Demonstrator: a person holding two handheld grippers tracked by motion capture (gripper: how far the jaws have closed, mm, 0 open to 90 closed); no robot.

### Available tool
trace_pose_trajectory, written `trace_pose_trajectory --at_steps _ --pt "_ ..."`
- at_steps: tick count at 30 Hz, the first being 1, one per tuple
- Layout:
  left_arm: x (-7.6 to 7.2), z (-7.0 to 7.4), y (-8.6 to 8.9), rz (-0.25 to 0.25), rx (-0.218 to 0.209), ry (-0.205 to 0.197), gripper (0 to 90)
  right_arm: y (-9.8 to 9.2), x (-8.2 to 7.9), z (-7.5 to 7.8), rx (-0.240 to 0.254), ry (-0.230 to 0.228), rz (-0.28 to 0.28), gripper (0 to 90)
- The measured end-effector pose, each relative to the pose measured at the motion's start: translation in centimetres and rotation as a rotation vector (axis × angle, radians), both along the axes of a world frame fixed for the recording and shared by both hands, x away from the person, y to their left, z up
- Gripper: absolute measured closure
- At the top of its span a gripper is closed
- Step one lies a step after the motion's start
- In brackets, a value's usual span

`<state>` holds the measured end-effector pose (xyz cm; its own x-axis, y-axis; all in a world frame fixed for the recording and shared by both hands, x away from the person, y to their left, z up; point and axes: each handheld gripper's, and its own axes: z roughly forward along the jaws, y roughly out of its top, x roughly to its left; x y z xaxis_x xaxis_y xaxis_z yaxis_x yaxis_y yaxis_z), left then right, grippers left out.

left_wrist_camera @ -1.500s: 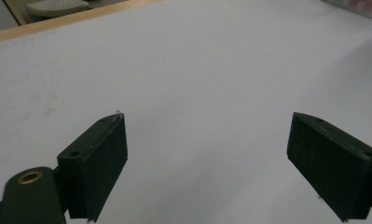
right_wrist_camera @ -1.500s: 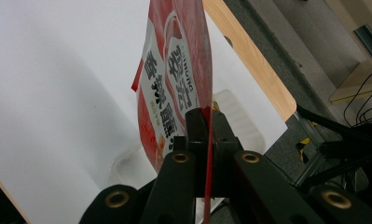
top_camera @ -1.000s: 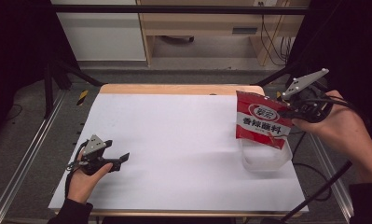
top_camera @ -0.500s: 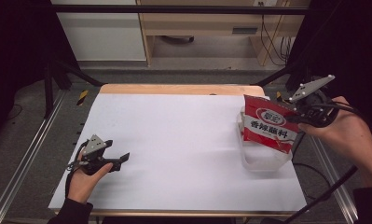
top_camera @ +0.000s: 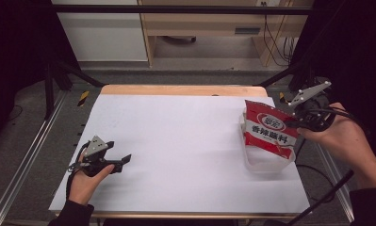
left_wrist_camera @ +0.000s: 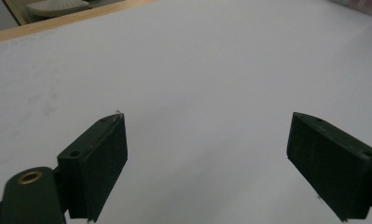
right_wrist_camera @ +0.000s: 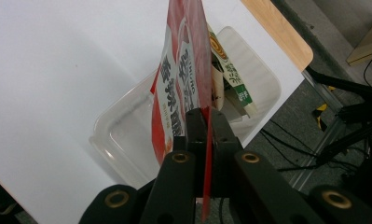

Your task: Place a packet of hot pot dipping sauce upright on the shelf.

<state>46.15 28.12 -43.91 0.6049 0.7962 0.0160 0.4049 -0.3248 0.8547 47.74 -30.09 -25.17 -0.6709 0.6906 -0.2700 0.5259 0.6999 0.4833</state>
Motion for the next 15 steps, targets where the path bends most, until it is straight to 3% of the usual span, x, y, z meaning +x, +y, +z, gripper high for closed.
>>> trace_pose_trajectory --at_steps 15 --pt "0.0 -0.1 -0.1 -0.003 0.000 0.001 12.4 -0.5 0.0 -2.6 0.036 0.025 -0.007 89.5"
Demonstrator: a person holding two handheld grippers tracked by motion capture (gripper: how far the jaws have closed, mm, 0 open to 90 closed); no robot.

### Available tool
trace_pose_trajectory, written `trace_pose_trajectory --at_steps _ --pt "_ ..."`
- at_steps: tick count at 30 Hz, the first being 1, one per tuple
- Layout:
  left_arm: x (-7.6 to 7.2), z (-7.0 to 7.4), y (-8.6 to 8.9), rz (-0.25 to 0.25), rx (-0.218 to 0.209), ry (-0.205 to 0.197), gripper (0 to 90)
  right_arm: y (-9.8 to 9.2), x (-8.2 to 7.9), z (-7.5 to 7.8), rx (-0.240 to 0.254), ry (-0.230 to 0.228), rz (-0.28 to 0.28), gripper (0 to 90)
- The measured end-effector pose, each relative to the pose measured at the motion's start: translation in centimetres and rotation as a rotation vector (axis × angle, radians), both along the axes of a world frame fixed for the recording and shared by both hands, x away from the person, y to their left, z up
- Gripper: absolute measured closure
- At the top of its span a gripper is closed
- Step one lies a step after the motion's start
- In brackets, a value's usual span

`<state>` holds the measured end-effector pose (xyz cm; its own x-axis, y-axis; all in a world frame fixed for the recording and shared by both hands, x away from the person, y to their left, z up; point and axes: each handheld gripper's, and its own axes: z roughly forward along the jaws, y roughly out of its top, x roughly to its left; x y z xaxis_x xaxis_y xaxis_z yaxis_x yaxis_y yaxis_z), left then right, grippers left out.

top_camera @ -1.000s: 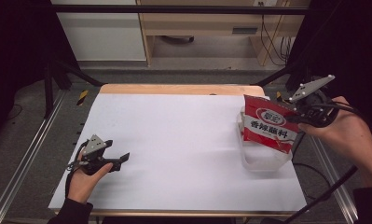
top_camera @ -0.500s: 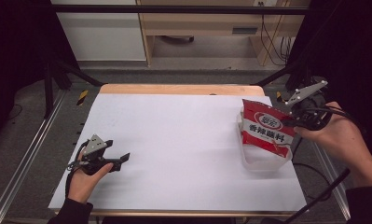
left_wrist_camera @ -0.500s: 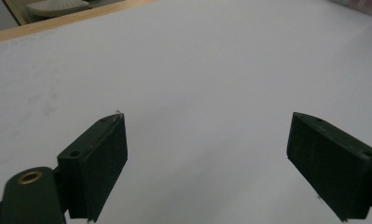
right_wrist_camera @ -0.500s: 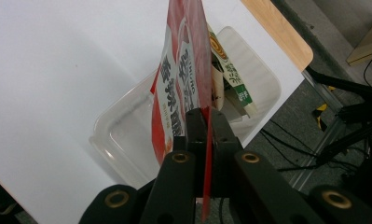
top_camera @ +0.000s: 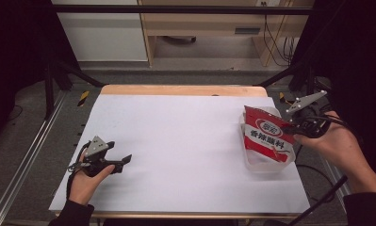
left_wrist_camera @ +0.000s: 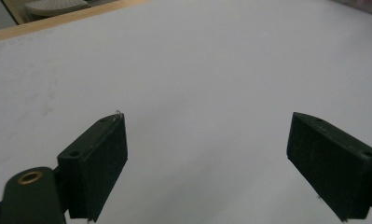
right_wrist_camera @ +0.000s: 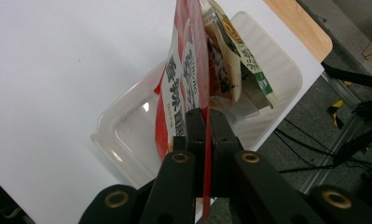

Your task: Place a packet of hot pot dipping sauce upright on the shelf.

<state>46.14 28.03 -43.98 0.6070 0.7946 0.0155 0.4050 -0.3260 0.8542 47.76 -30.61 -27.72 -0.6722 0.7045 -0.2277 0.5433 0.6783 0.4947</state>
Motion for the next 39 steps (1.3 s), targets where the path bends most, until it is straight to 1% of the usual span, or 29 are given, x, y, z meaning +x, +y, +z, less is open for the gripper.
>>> trace_pose_trajectory --at_steps 11,18,22,26,27,30,34,36,37,39 --pt "0.0 0.0 -0.1 -0.004 0.004 0.003 12.5 -1.3 -0.9 -0.7 0.016 0.025 -0.020 89.2" --pt "0.0 -0.1 -0.2 -0.006 0.005 0.006 12.5 -2.5 -1.6 -1.6 0.043 0.031 -0.052 89.0" --pt "0.0 -0.1 -0.3 -0.006 0.005 0.009 12.5 -3.0 -1.9 -2.1 0.048 0.040 -0.061 88.6" --pt "0.0 -0.1 -0.3 -0.007 0.009 0.005 12.4 -3.4 -2.2 -2.4 0.060 0.034 -0.063 86.9" --pt "0.0 -0.1 -0.3 -0.005 0.009 0.005 12.5 -3.4 -2.3 -2.4 0.067 0.033 -0.068 85.7" --pt "0.1 -0.2 -0.3 -0.006 0.010 0.007 12.5 -3.4 -2.5 -2.3 0.070 0.019 -0.057 80.0" --pt "0.1 -0.2 -0.3 -0.004 0.010 0.007 12.5 -3.1 -2.4 -1.9 0.079 -0.018 -0.056 64.3" --pt "0.1 -0.2 -0.3 -0.004 0.010 0.008 12.5 -2.7 -2.3 -1.8 0.073 -0.035 -0.057 54.5" --pt "0.1 -0.1 -0.3 -0.005 0.010 0.006 12.5 -2.5 -2.3 -1.6 0.072 -0.052 -0.058 51.1" --pt "0.1 -0.1 -0.3 -0.005 0.011 0.006 12.4 -2.0 -2.3 -1.3 0.070 -0.071 -0.052 47.0"
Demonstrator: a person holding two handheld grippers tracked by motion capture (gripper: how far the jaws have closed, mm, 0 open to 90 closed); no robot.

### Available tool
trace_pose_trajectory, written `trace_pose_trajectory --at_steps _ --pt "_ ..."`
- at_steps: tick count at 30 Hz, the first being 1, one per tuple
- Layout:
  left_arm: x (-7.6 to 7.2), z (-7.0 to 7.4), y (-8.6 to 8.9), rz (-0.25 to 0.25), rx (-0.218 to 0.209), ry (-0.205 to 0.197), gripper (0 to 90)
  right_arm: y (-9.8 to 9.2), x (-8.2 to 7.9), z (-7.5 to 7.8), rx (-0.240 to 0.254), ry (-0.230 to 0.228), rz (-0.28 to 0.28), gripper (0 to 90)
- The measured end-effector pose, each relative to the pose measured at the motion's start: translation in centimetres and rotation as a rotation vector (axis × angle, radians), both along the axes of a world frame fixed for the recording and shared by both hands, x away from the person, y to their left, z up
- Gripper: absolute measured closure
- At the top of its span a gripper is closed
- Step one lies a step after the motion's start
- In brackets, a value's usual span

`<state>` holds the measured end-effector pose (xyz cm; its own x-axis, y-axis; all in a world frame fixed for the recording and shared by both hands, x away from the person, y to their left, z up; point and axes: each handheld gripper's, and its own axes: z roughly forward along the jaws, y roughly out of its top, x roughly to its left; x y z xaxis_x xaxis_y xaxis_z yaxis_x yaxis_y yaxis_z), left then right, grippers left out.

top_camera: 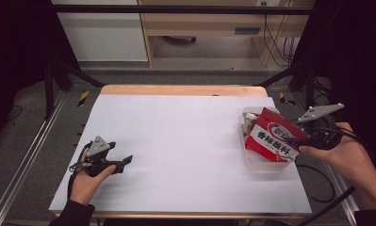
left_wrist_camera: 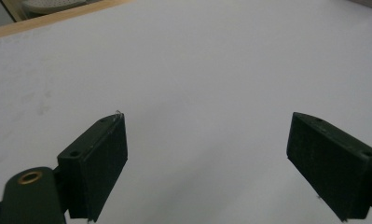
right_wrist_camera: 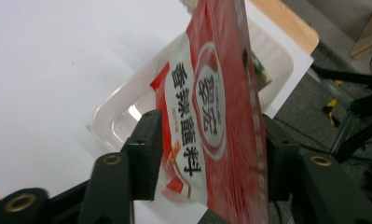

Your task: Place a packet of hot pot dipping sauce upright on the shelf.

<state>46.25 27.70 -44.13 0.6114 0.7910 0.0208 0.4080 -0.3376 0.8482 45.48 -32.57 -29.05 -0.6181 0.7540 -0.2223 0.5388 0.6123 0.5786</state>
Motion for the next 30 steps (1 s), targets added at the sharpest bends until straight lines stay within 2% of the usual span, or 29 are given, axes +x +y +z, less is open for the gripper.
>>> trace_pose_trajectory --at_steps 4,12,23,29,30 --pt "0.0 0.0 0.0 -0.001 0.002 0.001 12.4 1.2 0.4 0.8 -0.004 -0.054 0.006 37.1" --pt "0.1 0.0 0.1 0.004 0.004 0.001 12.4 4.2 1.2 2.6 0.020 -0.131 0.001 27.2" --pt "0.0 0.0 0.2 0.003 0.003 -0.001 12.3 9.7 1.2 4.0 0.036 -0.210 0.037 19.9" --pt "0.0 0.0 0.2 0.004 0.010 0.004 12.0 12.5 1.3 4.3 0.061 -0.242 0.049 18.9" --pt "0.0 0.0 0.2 0.003 0.009 0.005 12.0 13.1 1.4 4.3 0.079 -0.243 0.051 18.8"
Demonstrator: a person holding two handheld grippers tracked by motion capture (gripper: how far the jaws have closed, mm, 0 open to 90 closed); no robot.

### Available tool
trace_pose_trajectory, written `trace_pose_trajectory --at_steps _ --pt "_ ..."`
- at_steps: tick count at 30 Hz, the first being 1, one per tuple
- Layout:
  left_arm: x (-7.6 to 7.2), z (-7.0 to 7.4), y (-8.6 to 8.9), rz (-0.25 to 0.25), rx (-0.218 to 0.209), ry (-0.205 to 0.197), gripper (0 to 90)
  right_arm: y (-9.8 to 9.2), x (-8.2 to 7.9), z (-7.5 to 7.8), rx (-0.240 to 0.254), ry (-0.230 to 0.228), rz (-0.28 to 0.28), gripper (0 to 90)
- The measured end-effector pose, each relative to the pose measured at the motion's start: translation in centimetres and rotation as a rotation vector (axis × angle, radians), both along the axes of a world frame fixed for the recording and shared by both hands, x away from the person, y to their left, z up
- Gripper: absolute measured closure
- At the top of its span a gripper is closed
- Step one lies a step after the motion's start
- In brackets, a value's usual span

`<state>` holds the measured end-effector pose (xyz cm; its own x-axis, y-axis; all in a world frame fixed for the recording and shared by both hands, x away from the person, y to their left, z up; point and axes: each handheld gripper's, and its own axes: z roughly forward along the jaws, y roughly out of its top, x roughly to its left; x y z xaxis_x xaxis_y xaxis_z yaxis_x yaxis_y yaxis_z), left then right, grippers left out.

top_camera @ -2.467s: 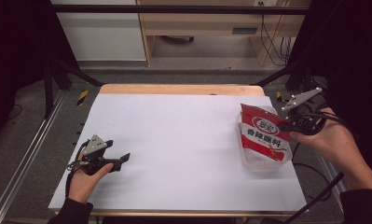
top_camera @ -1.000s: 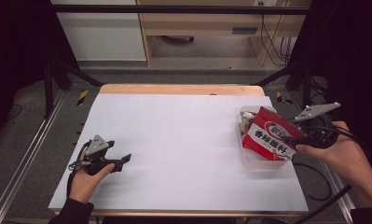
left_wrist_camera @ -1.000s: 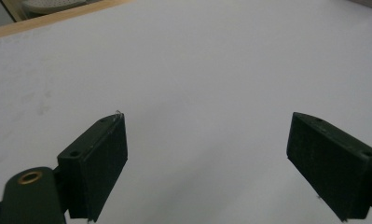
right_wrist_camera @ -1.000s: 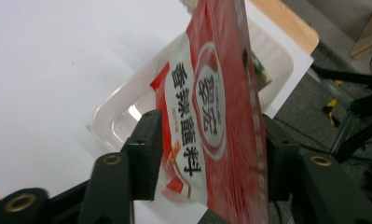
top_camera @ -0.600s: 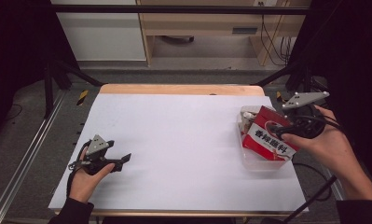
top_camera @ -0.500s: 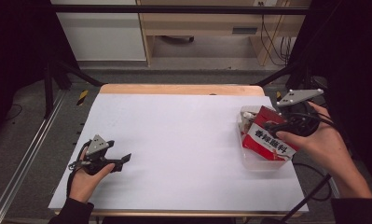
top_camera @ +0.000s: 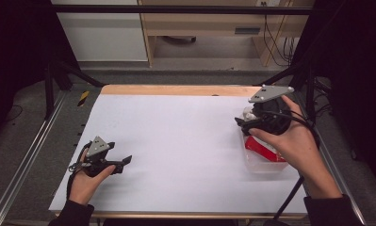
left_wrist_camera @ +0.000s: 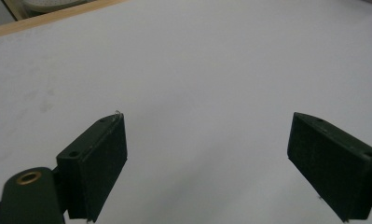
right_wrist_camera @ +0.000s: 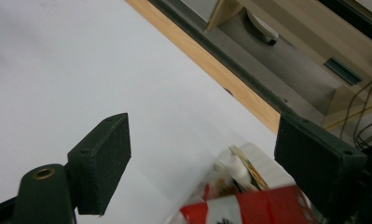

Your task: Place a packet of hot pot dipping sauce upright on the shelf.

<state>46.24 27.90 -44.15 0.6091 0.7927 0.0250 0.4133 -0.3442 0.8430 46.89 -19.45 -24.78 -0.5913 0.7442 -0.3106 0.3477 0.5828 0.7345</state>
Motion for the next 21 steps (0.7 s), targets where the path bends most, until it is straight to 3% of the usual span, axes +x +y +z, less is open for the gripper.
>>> trace_pose_trajectory --at_steps 8,21 --pt "0.0 0.0 0.0 -0.001 0.001 0.004 11.2 3.7 1.1 -1.4 0.031 0.008 0.042 17.7" --pt "0.0 -0.1 0.1 -0.008 -0.002 0.005 9.1 6.6 1.9 -3.6 0.069 0.029 0.057 16.4"
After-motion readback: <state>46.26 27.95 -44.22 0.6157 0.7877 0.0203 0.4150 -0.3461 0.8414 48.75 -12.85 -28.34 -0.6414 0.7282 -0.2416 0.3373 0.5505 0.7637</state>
